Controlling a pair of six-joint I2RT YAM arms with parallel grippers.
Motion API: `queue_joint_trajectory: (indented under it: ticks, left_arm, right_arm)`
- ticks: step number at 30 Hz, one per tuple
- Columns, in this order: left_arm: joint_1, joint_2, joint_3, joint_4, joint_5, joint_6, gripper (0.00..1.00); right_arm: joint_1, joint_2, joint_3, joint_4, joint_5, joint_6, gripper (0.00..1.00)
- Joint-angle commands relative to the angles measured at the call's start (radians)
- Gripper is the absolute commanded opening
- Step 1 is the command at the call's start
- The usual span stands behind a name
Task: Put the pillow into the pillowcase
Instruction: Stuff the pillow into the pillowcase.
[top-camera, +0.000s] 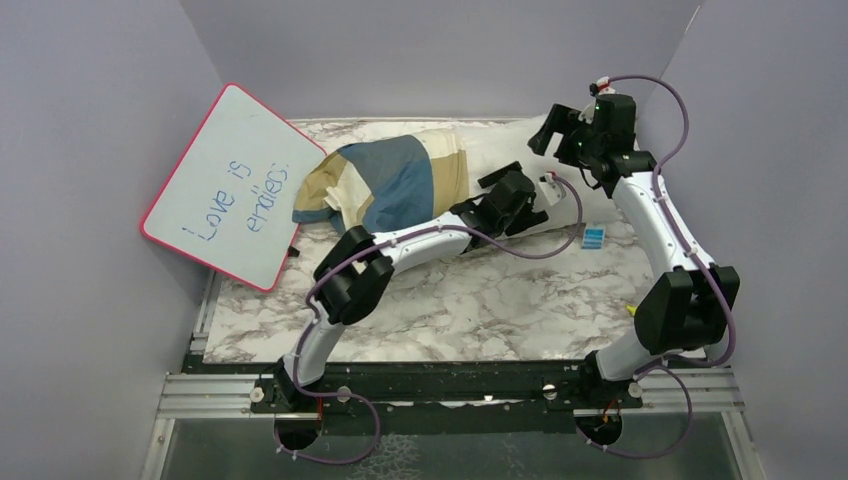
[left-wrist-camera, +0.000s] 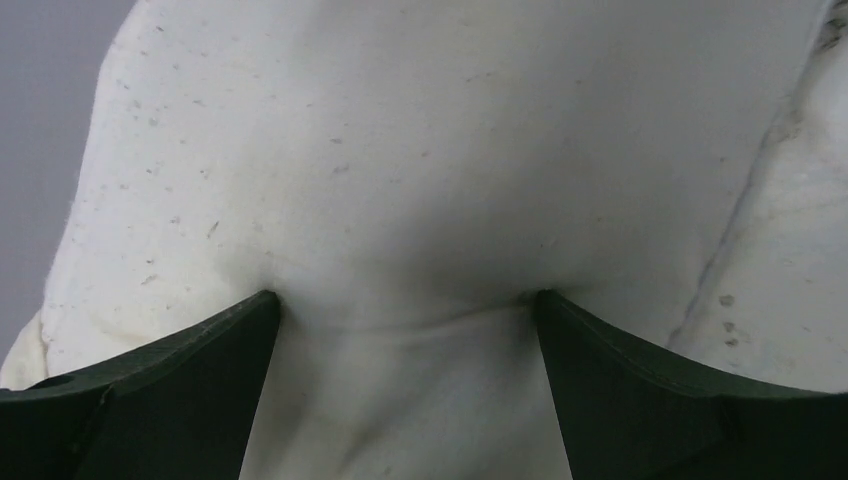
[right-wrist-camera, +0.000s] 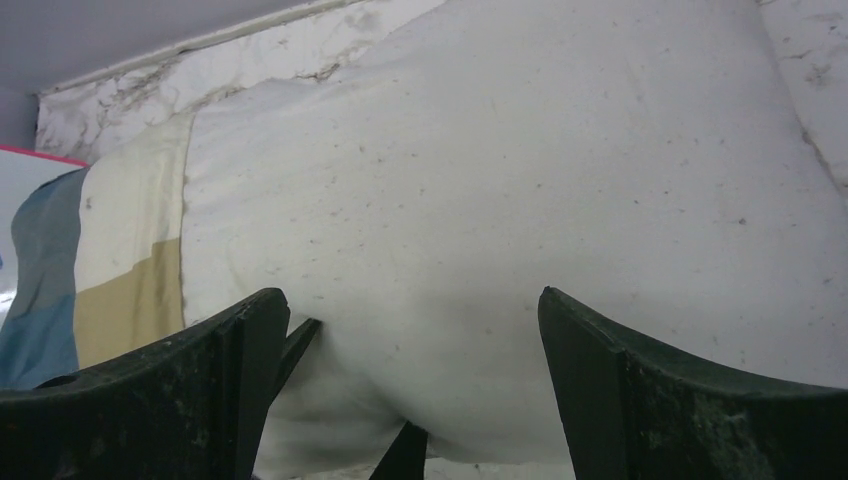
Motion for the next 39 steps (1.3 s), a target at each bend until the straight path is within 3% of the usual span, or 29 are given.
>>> queue_joint_trajectory:
  ticks: [1,2,3,5,6,9,11,14,16,21,25,33,39]
  left_arm:
    - [-0.004,0.16,0.068,-0.016,-0.254,0.117,0.96]
    - [-0.003,0.175,0.057,0.01,-0.285,0.132,0.89]
    - [0.0,0.171,0.034,0.04,-0.311,0.139,0.73]
    - [0.007,0.128,-0.026,0.14,-0.356,0.122,0.18]
    - [0.014,0.091,-0.055,0.173,-0.355,0.102,0.02]
    - [0.064,-0.029,-0.095,0.17,-0.267,-0.063,0.0]
    - [0.135,-0.122,-0.128,0.158,-0.108,-0.251,0.0]
    - [0.273,-0.264,-0.291,0.318,0.18,-0.579,0.0]
    - [0.321,-0.324,-0.383,0.407,0.237,-0.689,0.0]
    - [0.37,-0.381,-0.397,0.413,0.263,-0.752,0.0]
    - [0.405,-0.398,-0.366,0.423,0.29,-0.843,0.0]
    - [0.416,-0.432,-0.322,0.424,0.244,-0.857,0.0]
    - [0.451,-0.444,-0.322,0.421,0.236,-0.894,0.0]
  right_arm:
    - [-0.011,-0.04,-0.025,0.02,-0.05,0.008,0.98]
    - [-0.01,-0.048,-0.018,0.011,-0.054,0.006,0.97]
    - [-0.01,-0.057,-0.013,0.011,-0.056,0.006,0.96]
    - [-0.011,-0.084,-0.006,0.017,-0.059,0.006,0.96]
    - [-0.011,-0.094,0.003,0.013,-0.059,0.009,0.96]
    - [-0.011,-0.115,0.042,-0.006,-0.07,0.023,0.95]
    - [-0.011,-0.139,0.055,-0.022,-0.075,0.031,0.95]
    - [-0.011,-0.192,0.051,-0.029,-0.076,0.039,0.95]
    - [-0.01,-0.232,0.034,-0.026,-0.095,0.05,0.93]
    - [-0.011,-0.351,-0.135,0.057,-0.294,0.126,0.84]
    - [0.002,-0.396,-0.354,0.219,-0.466,0.286,0.73]
    - [0.117,-0.347,-0.715,0.633,-0.442,0.561,0.61]
    - [0.137,-0.345,-0.83,0.839,-0.458,0.54,0.5]
